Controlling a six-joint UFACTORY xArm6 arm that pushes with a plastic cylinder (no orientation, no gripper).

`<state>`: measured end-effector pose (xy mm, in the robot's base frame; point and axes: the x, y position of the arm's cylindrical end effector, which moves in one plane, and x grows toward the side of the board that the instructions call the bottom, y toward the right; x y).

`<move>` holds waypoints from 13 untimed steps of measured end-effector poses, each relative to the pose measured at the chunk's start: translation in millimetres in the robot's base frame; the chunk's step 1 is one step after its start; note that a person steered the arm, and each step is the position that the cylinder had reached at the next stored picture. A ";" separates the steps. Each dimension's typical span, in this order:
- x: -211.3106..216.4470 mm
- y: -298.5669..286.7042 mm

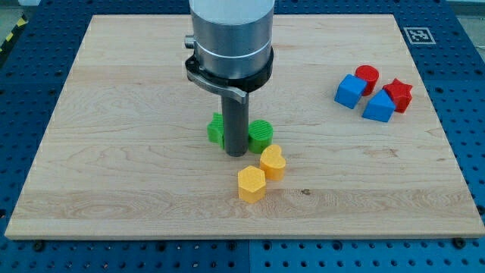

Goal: Move the green star vertically to the green circle

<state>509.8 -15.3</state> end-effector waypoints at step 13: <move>4.5 105.9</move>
<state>514.4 90.6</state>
